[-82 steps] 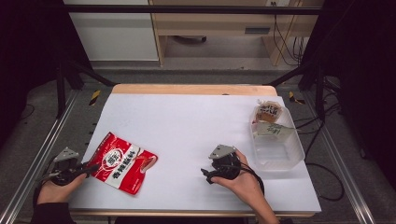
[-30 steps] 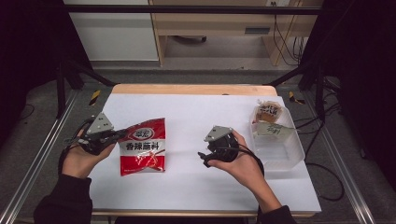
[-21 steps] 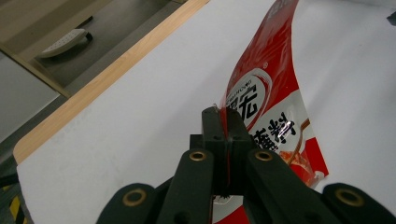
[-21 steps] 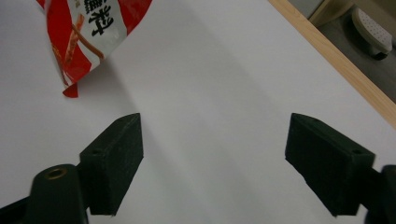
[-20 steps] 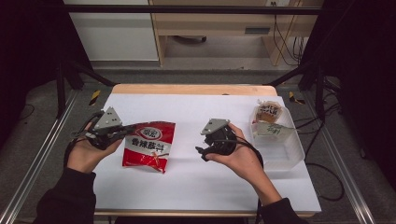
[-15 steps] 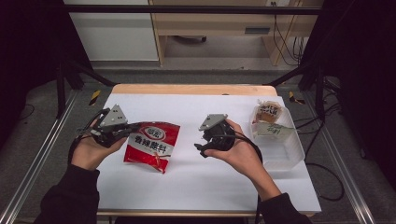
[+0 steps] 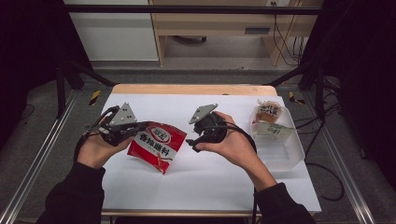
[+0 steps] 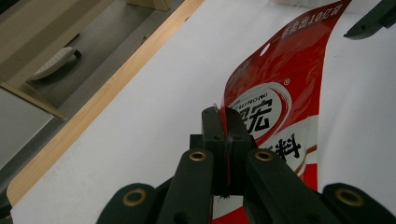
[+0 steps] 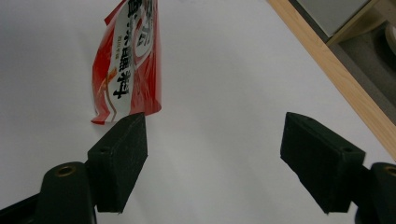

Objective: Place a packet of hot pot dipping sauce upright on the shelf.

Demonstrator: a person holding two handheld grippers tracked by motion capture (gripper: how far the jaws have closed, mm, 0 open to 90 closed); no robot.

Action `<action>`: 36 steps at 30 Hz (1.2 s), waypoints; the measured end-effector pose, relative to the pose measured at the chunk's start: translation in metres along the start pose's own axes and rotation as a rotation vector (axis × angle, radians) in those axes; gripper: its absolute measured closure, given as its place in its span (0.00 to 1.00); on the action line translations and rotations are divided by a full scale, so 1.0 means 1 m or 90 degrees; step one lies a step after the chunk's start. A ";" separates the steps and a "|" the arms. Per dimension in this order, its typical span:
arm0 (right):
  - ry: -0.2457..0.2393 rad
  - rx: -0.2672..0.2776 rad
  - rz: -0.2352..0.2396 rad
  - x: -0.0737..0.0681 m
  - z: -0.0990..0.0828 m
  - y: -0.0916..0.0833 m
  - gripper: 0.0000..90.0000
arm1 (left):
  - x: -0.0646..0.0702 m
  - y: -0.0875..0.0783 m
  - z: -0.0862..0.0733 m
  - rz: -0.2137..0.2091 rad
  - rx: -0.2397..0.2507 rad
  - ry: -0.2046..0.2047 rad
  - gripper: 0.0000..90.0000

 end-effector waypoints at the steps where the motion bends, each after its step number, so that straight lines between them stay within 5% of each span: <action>1: 0.000 0.000 0.001 0.000 0.002 0.001 0.27 | 0.000 0.000 0.000 0.001 0.000 -0.001 1.00; 7: -0.003 0.009 0.042 -0.004 0.010 0.003 0.30 | 0.001 0.000 0.006 0.003 -0.005 0.006 1.00; 19: -0.018 -0.012 0.065 -0.011 0.024 0.014 0.44 | 0.004 0.004 0.012 -0.002 -0.004 0.012 1.00; 36: -0.030 -0.032 0.081 -0.009 0.047 0.022 0.95 | 0.001 0.001 0.010 -0.010 0.000 0.003 1.00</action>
Point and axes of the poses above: each handheld gripper's, and its own axes: y roughly forward along the jaws, z roughly out of its top, x roughly to its right, the point moved 1 cm from there along y, roughly forward along the jaws, and after that the axes turned 13 degrees about -x, right-handed, at the moved point
